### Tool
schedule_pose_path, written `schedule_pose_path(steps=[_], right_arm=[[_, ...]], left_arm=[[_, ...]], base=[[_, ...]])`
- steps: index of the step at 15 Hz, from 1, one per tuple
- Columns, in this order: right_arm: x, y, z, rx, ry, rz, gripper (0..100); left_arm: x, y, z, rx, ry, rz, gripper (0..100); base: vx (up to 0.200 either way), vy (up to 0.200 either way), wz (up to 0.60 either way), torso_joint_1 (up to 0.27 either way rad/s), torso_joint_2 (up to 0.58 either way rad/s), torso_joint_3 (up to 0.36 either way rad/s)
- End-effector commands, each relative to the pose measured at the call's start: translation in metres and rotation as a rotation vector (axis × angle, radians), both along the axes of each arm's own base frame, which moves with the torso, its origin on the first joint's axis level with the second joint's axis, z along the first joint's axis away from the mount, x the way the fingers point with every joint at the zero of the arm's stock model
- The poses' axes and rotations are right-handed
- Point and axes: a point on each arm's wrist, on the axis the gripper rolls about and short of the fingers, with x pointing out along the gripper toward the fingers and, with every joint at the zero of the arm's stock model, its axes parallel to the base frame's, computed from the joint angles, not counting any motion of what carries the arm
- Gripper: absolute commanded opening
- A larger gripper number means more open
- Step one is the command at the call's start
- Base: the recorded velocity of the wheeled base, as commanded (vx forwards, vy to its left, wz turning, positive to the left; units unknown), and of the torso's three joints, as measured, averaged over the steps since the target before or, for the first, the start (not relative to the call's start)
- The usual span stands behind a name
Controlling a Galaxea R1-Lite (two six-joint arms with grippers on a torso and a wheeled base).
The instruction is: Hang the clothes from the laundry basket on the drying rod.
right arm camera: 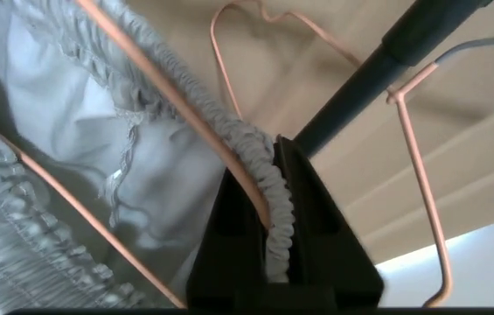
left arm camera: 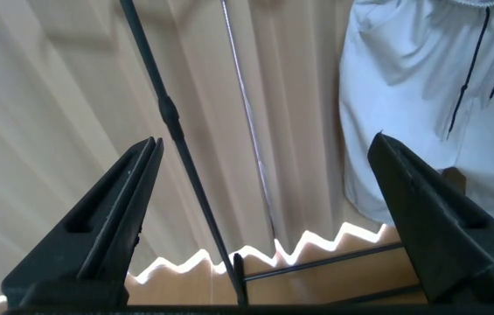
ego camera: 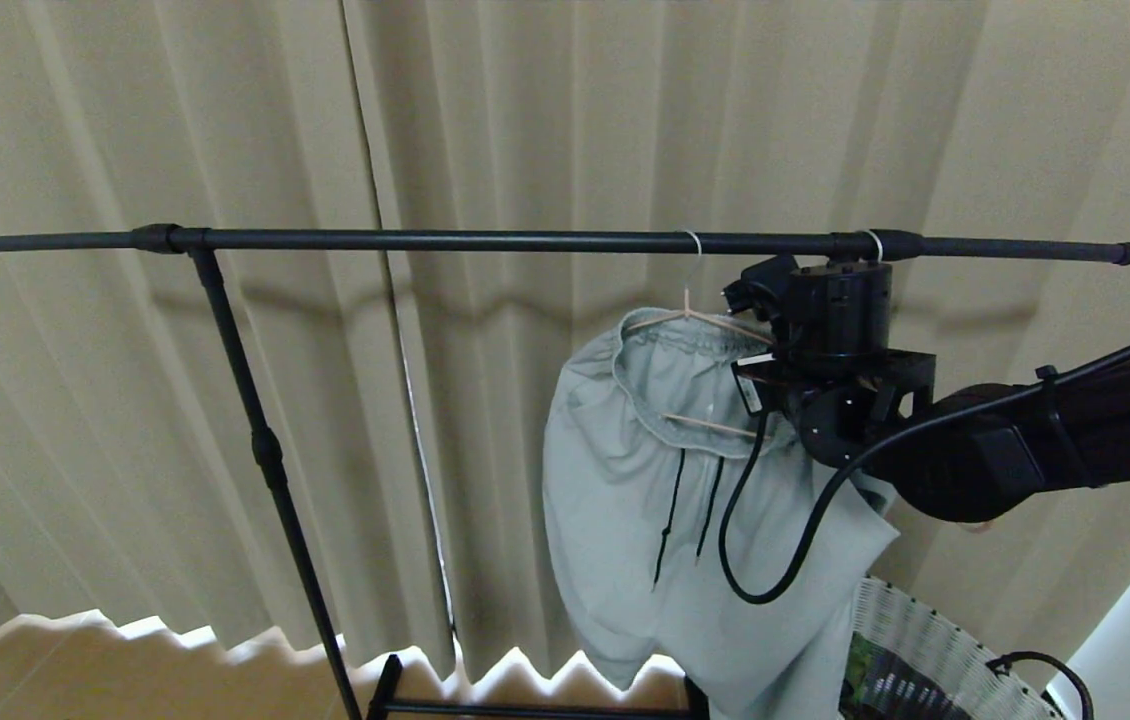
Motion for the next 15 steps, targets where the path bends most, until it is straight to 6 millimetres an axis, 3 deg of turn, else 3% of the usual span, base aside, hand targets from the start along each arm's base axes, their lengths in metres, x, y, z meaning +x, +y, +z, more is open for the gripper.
schedule_pose_path(steps=[1, 8, 15], right_arm=[[0.000, 0.000, -0.001, -0.001, 0.003, 0.000, 100], [-0.011, -0.002, -0.008, 0.183, 0.020, 0.087, 100], [-0.033, -0.011, -0.006, 0.315, -0.106, 0.261, 100]], left_arm=[[0.000, 0.000, 0.000, 0.000, 0.000, 0.001, 100], [0.000, 0.000, 0.002, -0.001, -0.004, 0.003, 100], [0.000, 0.000, -0.002, -0.002, 0.036, 0.020, 100]], base=[[0.000, 0.000, 0.00, 0.000, 0.00, 0.000], [0.000, 0.000, 0.00, 0.000, 0.00, 0.000], [0.000, 0.000, 0.00, 0.000, 0.00, 0.000]])
